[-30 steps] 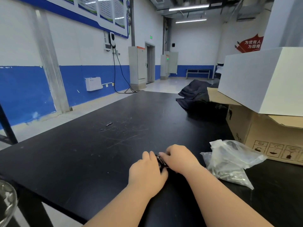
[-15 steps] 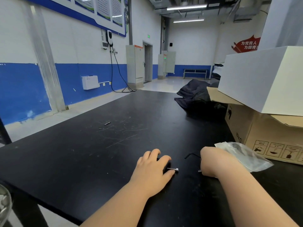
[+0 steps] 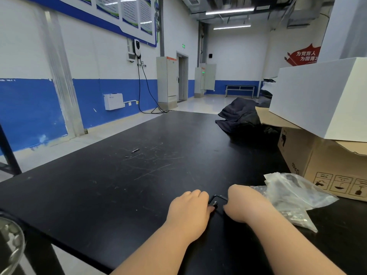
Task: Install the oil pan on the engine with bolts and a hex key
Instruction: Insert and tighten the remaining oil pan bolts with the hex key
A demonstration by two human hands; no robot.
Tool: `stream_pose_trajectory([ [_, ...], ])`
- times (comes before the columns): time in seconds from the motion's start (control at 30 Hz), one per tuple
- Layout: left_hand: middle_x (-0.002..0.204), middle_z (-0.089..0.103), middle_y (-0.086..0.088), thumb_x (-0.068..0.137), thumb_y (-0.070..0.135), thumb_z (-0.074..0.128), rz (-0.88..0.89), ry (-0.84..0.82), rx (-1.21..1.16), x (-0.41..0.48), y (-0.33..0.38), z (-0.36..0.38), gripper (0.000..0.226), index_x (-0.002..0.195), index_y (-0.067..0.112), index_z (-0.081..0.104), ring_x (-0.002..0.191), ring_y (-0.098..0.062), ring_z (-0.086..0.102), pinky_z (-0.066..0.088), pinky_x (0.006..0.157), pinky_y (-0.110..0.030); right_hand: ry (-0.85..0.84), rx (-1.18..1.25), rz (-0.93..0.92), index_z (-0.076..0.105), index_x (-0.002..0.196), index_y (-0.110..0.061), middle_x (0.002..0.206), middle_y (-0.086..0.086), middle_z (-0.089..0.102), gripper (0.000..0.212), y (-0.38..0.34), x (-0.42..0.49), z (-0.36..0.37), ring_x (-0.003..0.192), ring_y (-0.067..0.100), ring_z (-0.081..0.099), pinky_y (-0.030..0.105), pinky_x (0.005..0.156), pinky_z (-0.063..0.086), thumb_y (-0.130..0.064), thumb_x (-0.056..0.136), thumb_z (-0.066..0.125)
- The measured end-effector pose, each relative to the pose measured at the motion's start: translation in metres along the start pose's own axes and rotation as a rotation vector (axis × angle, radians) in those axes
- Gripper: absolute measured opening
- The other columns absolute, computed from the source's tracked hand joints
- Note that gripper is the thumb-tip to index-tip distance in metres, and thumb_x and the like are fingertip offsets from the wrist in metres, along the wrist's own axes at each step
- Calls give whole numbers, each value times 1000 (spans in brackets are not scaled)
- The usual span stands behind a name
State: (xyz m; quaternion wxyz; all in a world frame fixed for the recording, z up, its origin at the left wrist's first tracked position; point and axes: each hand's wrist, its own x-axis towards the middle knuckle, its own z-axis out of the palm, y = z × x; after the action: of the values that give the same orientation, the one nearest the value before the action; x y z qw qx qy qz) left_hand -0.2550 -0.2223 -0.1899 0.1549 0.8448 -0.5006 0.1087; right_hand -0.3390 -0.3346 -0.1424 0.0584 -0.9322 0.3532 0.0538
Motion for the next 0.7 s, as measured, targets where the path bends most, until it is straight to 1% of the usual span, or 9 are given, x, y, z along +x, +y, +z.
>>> stream_pose_trajectory([
  [0.07, 100, 55, 2, 96, 42, 37, -36, -6, 22, -1, 1, 0, 21, 87, 24, 38, 89, -18, 51, 29, 63, -30, 36, 89, -44, 41, 67, -17, 67, -4, 46, 23, -9, -2, 4, 71, 20, 52, 25, 63, 42, -21, 87, 51],
  [0.17, 101, 58, 1, 97, 41, 36, -83, -12, 36, -2, 0, 0, 20, 86, 24, 35, 90, -19, 54, 29, 62, -30, 49, 196, -80, 41, 70, -19, 72, -4, 49, 20, -13, -1, 10, 74, 19, 54, 26, 63, 43, -23, 86, 53],
  [0.23, 101, 59, 1, 97, 41, 35, -97, -8, 51, -3, 1, 0, 21, 88, 23, 40, 90, -20, 55, 30, 62, -30, 70, 224, -104, 48, 79, -19, 79, -4, 54, 11, -14, 0, 12, 78, 18, 56, 27, 64, 46, -26, 85, 54],
  [0.27, 101, 59, 0, 97, 41, 34, -98, -4, 61, -3, 1, 0, 22, 90, 22, 43, 91, -20, 55, 31, 63, -30, 78, 234, -124, 53, 88, -18, 85, -4, 58, 9, -15, -1, 13, 82, 18, 58, 28, 68, 49, -26, 85, 54],
  [0.33, 103, 60, 0, 98, 39, 33, -96, 4, 84, -4, 0, 0, 25, 97, 19, 49, 93, -21, 56, 31, 63, -30, 79, 267, -184, 58, 105, -21, 100, -3, 64, 21, -17, -1, 15, 93, 17, 60, 30, 78, 52, -23, 85, 52],
  [0.37, 103, 61, 0, 98, 37, 33, -95, 8, 92, -4, -1, 0, 26, 102, 18, 50, 93, -21, 56, 32, 63, -30, 73, 288, -222, 59, 109, -25, 105, -4, 65, 25, -18, -1, 15, 97, 17, 60, 30, 81, 51, -22, 86, 51],
  [0.47, 105, 62, 1, 98, 31, 35, -99, 12, 100, -6, -2, -2, 25, 111, 18, 51, 92, -19, 57, 32, 62, -30, 50, 319, -302, 58, 111, -34, 107, -6, 65, 31, -17, 0, 13, 97, 15, 60, 29, 81, 51, -18, 86, 50],
  [0.57, 102, 62, 1, 98, 33, 34, -115, 17, 108, -8, -2, -3, 27, 110, 18, 53, 88, -19, 57, 32, 60, -30, 25, 310, -344, 56, 110, -38, 105, -8, 65, 33, -16, 2, 13, 91, 14, 60, 29, 79, 51, -18, 86, 48],
  [0.7, 97, 64, -2, 99, 32, 31, -144, 12, 143, -10, -2, -4, 33, 109, 16, 57, 84, -21, 57, 31, 58, -31, 8, 314, -407, 52, 119, -40, 112, -12, 62, 40, -19, 1, 15, 95, 10, 56, 23, 79, 45, -15, 91, 41],
])
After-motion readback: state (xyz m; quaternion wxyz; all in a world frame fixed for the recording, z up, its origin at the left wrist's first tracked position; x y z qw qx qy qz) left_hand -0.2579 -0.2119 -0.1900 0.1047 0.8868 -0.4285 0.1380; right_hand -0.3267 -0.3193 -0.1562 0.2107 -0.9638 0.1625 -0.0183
